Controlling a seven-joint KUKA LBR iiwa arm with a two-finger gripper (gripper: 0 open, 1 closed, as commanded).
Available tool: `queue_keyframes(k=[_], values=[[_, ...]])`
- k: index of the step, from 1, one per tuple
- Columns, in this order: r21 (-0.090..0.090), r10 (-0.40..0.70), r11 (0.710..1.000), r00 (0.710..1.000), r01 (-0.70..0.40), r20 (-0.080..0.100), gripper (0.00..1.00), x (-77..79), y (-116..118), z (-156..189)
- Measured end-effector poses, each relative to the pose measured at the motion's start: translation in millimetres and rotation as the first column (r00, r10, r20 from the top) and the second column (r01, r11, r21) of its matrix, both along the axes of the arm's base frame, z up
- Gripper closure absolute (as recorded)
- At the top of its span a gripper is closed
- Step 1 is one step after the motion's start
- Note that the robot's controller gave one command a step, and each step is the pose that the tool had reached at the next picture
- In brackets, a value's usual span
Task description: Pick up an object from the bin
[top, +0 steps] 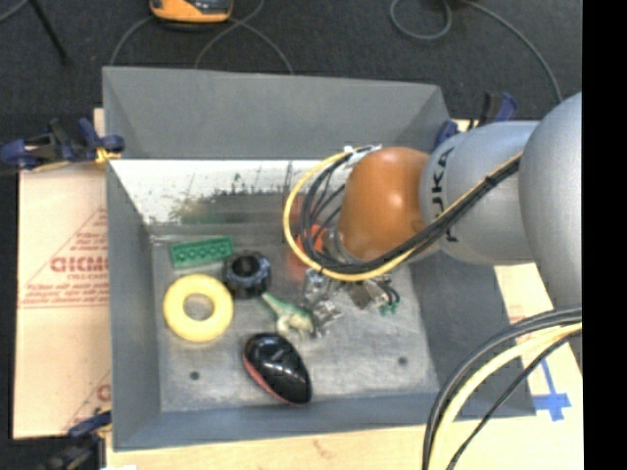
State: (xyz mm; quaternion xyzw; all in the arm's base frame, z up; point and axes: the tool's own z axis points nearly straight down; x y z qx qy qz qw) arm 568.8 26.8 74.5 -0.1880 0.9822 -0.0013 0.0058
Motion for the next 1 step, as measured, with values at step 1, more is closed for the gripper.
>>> queue_keyframes(k=[1], values=[[0.000,0.000,1.000,1.000,0.000,0.000,1.00,0.0,0.0,0.0]])
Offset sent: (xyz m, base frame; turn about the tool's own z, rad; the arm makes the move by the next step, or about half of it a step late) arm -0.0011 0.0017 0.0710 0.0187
